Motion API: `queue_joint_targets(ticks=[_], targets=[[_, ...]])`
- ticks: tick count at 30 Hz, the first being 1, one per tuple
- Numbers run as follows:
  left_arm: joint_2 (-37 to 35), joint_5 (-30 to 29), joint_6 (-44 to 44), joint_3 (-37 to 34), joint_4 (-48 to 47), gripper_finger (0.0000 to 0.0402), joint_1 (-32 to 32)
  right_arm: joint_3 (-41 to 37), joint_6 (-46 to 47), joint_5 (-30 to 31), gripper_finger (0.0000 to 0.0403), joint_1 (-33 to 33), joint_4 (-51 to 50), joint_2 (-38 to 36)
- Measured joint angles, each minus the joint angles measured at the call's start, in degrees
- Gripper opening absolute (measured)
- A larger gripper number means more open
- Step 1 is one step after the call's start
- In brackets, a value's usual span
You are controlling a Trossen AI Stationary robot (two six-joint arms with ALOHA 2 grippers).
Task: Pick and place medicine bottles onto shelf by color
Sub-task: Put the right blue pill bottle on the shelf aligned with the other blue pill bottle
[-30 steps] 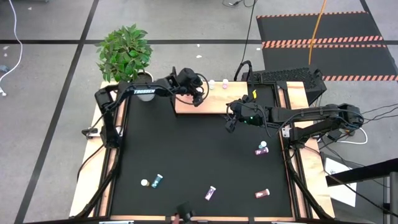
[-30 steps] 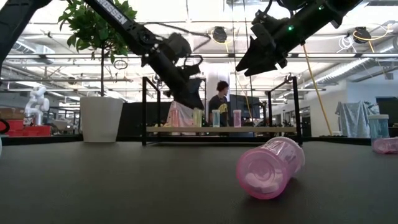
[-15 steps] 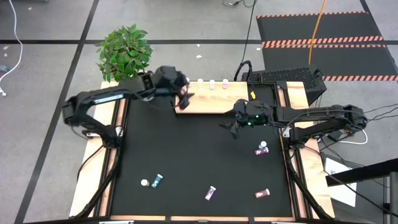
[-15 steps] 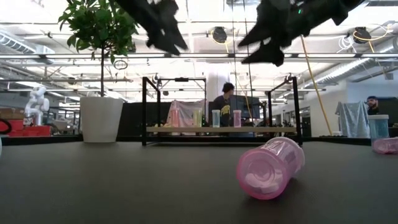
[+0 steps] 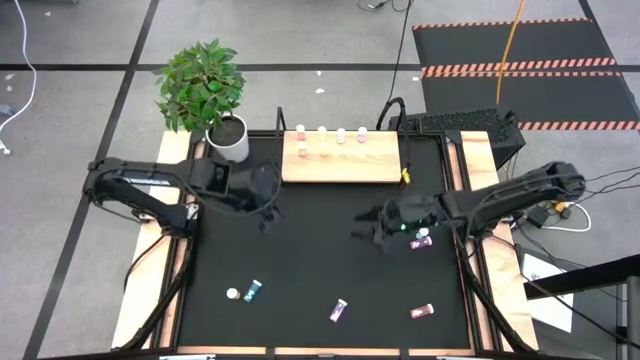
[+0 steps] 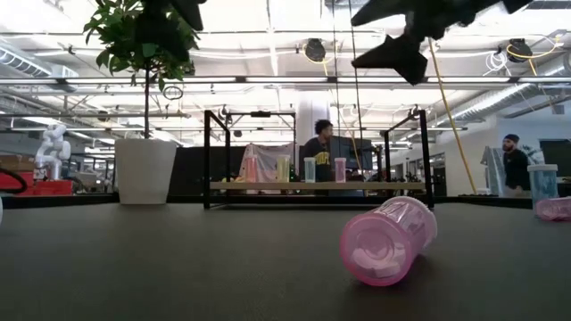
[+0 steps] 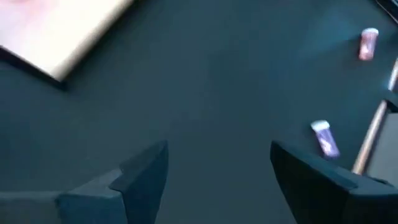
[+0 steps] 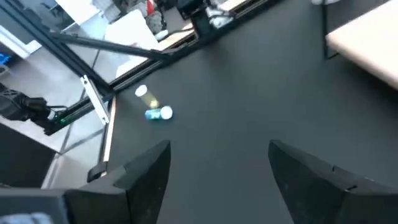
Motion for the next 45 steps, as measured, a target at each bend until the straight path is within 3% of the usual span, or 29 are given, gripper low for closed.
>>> queue_joint_targets(ticks=[6,12,20,27,32,37,42,45], targets=[[2.87,-0.12,-8.81,-0.04,-1.67,0.0282,-6.72,-0.03,9.99,3.48,0.0246,7.51,-0.41,5.91],[4.9,-0.14,-8.78,-0.04,-3.37,0.0282,-8.62,0.44,22.78,3.37,0.0232,11.35,-1.58,9.82],[5.92,-0.32,1.2,-0.43,-6.69,0.0282,-7.84,15.46,23.7,9.03,0.0208,12.93,-11.69,17.26],[6.14,-0.29,-2.73,-8.41,-5.39,0.0282,-11.94,24.08,26.81,10.88,0.02,12.54,-10.97,27.58],[6.25,-1.08,0.47,-15.23,15.64,0.0282,-12.57,24.28,36.33,10.92,0.02,14.62,-17.12,27.74],[6.7,-0.25,11.29,-18.84,41.71,0.0282,-12.58,24.28,44.45,10.44,0.02,19.45,-30.88,23.78],[12.1,-0.21,22.24,-18.1,60.98,0.0282,-10.62,24.28,49.49,10.71,0.02,23.62,-44.36,16.91],[18.15,-0.19,25.96,-15.37,67.76,0.0282,-9.01,24.28,49.68,10.78,0.02,24.42,-50.91,12.45]])
